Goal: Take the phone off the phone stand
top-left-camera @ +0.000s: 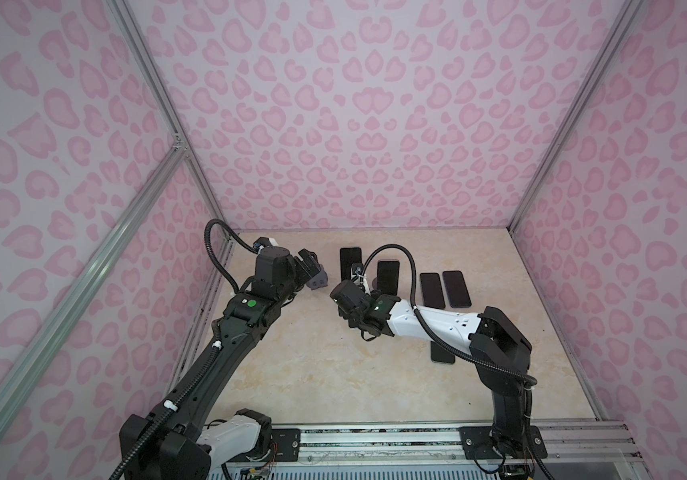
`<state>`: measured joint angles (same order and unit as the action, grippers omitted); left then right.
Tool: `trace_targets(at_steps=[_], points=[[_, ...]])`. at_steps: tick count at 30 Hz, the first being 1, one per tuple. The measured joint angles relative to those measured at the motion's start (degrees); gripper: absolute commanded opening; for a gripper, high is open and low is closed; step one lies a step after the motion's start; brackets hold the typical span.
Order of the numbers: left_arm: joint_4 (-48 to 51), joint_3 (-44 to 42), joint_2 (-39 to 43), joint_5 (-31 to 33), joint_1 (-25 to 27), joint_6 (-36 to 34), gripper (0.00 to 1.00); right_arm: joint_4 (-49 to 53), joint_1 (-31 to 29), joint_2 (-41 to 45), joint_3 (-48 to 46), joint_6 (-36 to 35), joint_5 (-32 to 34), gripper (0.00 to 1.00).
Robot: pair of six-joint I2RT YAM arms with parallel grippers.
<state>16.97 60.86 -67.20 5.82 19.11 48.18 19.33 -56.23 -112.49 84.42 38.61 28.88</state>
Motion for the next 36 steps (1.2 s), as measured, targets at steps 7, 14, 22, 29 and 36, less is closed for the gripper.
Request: trace_targets(at_steps=[7, 14, 22, 29, 36], points=[[-0.4, -0.1, 0.1, -1.0, -0.3, -0.1, 0.97, -0.2, 0.1, -0.2, 0.0, -0.2, 0.2, 0.74], [-0.8, -0.3, 0.3, -1.6, -0.6, -0.1, 0.97, -1.0, 0.1, -0.1, -0.4, -0.7, 0.3, 0.71], [-1.7, -0.4, 0.3, -3.0, -0.7, -0.3, 0.99, -1.2, -0.1, 2.0, -1.7, -2.3, -1.4, 0.69], [-2.2, -0.4, 1.0, -4.5, -0.7, -0.9, 0.98, -2.6, -0.3, 5.6, -3.5, -3.9, -2.6, 0.68], [-2.3, -0.4, 1.0, -5.6, -0.7, -1.5, 0.99, -2.9, -1.0, 9.7, -4.8, -6.7, -2.7, 0.67]])
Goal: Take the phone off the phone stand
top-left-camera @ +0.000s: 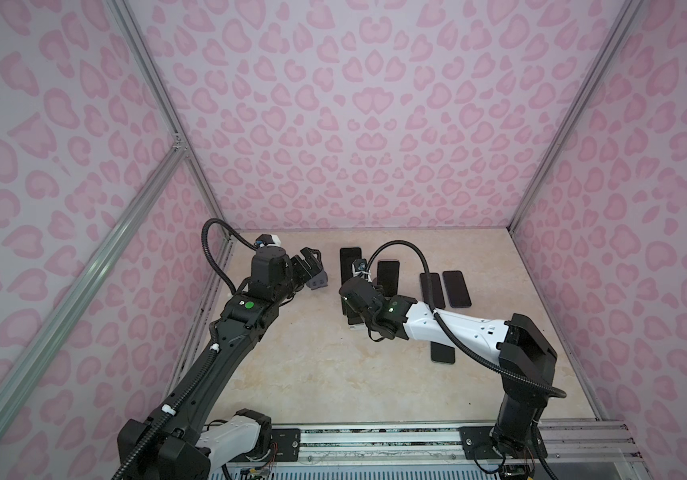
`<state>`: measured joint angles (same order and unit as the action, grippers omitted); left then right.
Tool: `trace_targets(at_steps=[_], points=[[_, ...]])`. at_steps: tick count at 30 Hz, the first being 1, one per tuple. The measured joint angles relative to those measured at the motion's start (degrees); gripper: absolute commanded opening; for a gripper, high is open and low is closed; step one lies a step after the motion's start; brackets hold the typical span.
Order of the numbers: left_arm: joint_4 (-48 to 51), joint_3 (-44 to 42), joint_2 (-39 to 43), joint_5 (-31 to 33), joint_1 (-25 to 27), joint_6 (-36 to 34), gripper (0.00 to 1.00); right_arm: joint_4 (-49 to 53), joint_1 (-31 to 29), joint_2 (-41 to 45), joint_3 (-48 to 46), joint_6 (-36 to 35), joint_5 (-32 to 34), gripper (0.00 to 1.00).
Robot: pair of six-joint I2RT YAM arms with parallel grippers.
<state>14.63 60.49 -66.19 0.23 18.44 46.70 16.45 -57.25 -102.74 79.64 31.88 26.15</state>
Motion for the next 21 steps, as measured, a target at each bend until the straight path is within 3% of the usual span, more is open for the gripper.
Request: trace_targets(at_steps=[8, 14, 21], points=[[-0.6, 0.0, -0.1, -1.9, 0.0, -0.3, 0.99, 0.3, -0.7, 8.0, -3.8, -3.4, 1.3, 0.67], [-1.7, -0.1, -0.4, -3.4, 1.0, -0.3, 0.99, 4.1, 0.1, 17.5, -10.7, -7.1, 5.9, 0.68], [-2.5, -0.2, -0.5, -3.4, 3.1, -0.4, 0.99, 10.1, 8.0, 31.5, -22.5, -9.5, 8.1, 0.67]])
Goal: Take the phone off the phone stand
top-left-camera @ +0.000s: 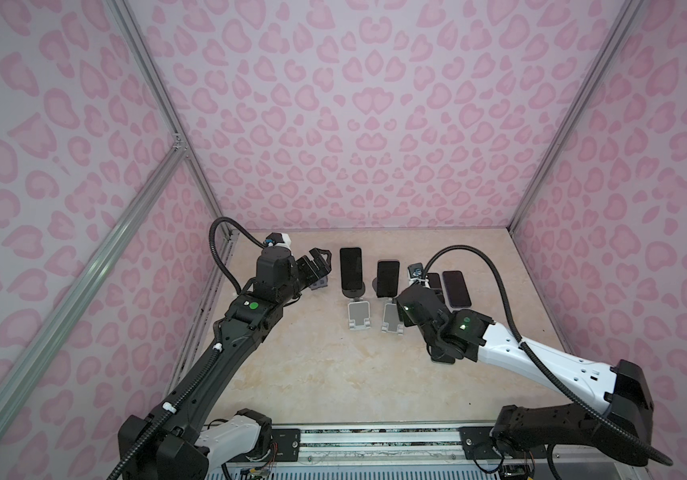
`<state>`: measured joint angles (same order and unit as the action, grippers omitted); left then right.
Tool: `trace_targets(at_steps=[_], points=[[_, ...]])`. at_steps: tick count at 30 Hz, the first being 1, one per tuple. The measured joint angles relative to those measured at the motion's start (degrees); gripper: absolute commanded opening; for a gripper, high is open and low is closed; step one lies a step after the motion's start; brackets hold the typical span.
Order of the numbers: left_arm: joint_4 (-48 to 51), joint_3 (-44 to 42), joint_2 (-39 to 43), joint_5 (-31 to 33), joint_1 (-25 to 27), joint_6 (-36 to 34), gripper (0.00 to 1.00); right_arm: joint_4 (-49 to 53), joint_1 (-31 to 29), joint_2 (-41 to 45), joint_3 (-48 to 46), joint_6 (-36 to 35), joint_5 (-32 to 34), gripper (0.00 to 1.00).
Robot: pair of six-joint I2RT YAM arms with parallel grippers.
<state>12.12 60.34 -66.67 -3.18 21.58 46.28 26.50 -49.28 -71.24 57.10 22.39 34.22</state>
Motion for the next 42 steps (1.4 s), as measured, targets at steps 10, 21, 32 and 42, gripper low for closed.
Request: trace_targets(at_steps=[10, 21, 32, 42], points=[[0.0, -0.1, -0.1, 0.2, 1.5, -0.5, 0.99, 2.5, 16.1, 10.5, -8.7, -5.5, -4.4, 0.67], [0.0, -0.1, -0.2, 0.2, 2.1, -0.5, 1.00, 5.3, 28.2, 7.7, -10.8, -10.1, -9.4, 0.67], [0.0, -0.1, -0.7, 0.2, 2.2, -0.5, 0.99, 5.7, 34.8, 0.0, -10.1, -10.5, -18.9, 0.67], [0.0, -0.3, -0.7, 0.7, 2.2, -0.5, 1.00, 9.7, 37.2, -11.0, -6.2, -10.6, -21.2, 0.67]])
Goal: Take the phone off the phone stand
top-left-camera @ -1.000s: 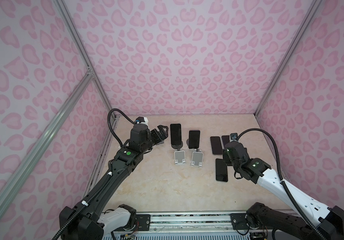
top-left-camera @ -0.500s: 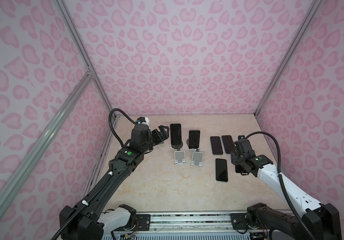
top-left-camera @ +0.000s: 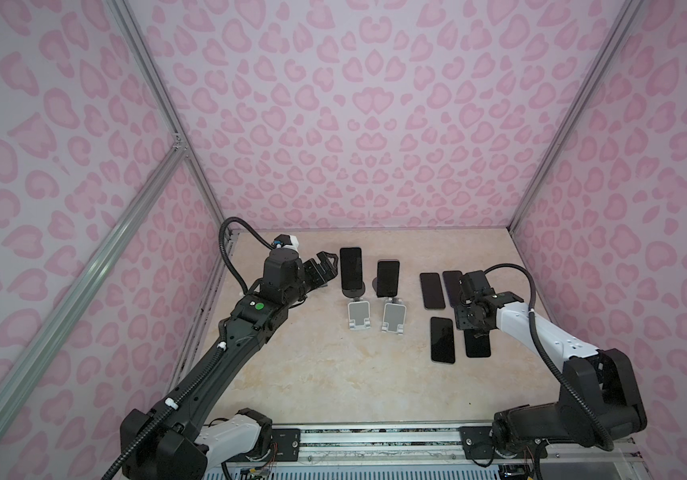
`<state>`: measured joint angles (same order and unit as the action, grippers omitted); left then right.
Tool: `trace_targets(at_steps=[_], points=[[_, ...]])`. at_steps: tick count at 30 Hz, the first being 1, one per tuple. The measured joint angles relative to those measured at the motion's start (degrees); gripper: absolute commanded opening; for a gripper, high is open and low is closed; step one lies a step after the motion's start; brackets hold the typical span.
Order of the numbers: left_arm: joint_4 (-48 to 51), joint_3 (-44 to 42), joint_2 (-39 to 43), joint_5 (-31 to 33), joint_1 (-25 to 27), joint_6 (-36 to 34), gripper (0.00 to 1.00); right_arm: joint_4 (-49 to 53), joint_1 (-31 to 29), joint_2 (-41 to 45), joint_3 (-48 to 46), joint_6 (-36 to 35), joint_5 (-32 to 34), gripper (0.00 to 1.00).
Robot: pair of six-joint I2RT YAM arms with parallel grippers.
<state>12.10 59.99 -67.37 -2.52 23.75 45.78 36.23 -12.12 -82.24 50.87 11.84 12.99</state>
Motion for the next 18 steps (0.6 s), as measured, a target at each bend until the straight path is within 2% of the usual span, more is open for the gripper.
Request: trace_targets(at_steps=[18], points=[[0.0, -0.2, 0.1, 0.7, 0.0, 0.0, 1.00, -4.4, 3.5, -8.9, 0.1, 0.0, -6.6, 0.66]])
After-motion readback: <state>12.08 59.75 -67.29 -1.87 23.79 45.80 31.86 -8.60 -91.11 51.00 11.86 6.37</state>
